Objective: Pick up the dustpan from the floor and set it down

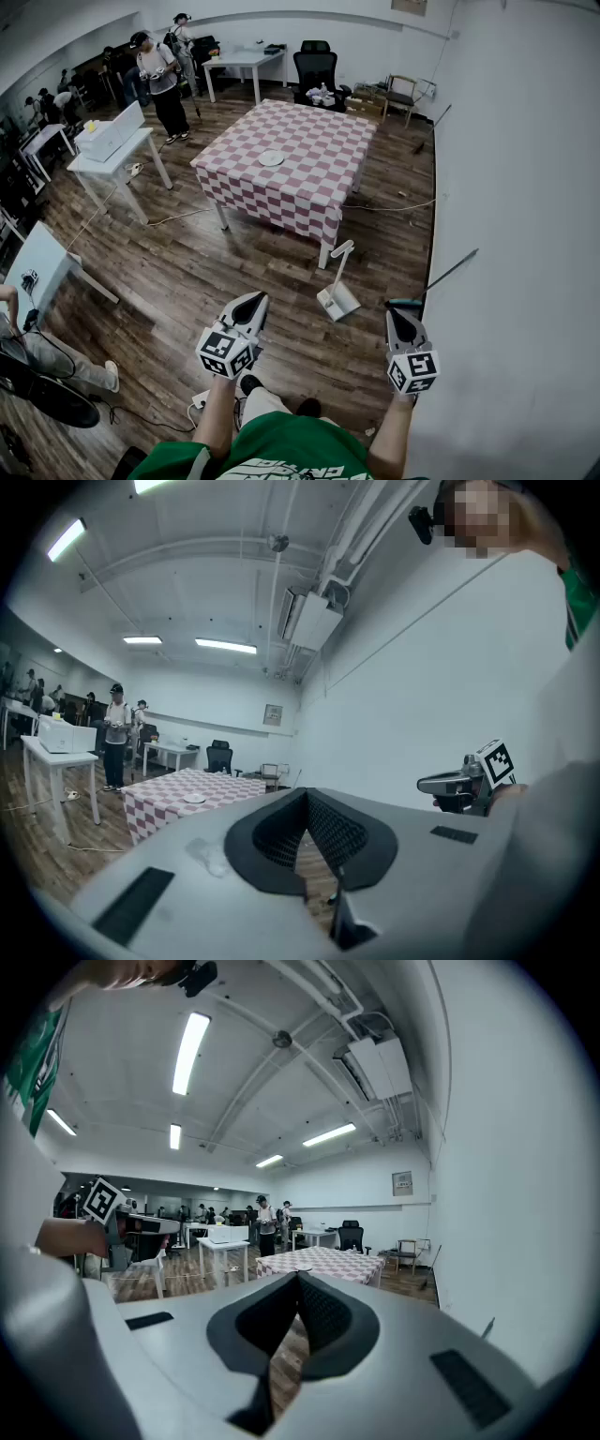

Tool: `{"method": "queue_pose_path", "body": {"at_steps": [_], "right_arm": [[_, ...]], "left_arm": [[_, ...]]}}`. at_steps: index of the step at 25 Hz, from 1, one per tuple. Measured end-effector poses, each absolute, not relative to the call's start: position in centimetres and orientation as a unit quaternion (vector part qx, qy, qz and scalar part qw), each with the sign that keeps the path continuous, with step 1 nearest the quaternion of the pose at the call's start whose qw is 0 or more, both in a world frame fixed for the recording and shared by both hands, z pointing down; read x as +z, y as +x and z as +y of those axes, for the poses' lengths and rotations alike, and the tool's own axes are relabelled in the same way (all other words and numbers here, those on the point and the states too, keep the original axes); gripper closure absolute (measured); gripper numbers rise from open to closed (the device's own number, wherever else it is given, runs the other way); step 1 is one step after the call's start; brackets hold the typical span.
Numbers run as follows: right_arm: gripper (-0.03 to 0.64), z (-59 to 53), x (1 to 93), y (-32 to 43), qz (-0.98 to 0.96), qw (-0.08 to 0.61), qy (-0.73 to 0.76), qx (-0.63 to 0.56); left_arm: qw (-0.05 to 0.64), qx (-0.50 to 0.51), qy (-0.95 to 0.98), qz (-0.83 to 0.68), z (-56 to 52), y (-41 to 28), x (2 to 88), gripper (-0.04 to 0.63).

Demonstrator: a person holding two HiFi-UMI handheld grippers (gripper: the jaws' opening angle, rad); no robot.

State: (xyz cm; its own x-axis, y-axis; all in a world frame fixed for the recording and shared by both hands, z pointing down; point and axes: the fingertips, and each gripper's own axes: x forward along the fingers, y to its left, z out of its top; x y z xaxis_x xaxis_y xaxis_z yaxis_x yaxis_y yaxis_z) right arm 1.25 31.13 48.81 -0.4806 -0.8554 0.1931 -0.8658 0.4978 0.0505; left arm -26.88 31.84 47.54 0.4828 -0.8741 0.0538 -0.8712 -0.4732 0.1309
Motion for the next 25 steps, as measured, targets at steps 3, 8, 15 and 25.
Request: {"method": "queue_pose_path", "body": {"at_steps": [3, 8, 15, 25], "right_arm": [[0.609, 30.8, 48.8, 1.4, -0.860, 0.096, 0.501, 0.027], [0.609, 30.3, 48.7, 1.6, -0.860, 0.101, 0.500, 0.026], [0.609, 29.3, 47.9, 2.5, -0.859, 0.099, 0.502, 0.015], [0.609, 28.4, 48.3, 4.3, -0.863, 0.107, 0.494, 0.011]], "left_arm": [[0.070, -0.010, 0.858, -0.508, 31.4, -26.8, 47.4, 0.592], [0.070, -0.012, 0.858, -0.508, 30.9, -26.4, 47.2, 0.592], [0.069, -0.013, 0.860, -0.506, 29.9, -25.4, 47.1, 0.592], [0.066, -0.011, 0.864, -0.499, 28.8, -22.7, 47.1, 0.592]]}}
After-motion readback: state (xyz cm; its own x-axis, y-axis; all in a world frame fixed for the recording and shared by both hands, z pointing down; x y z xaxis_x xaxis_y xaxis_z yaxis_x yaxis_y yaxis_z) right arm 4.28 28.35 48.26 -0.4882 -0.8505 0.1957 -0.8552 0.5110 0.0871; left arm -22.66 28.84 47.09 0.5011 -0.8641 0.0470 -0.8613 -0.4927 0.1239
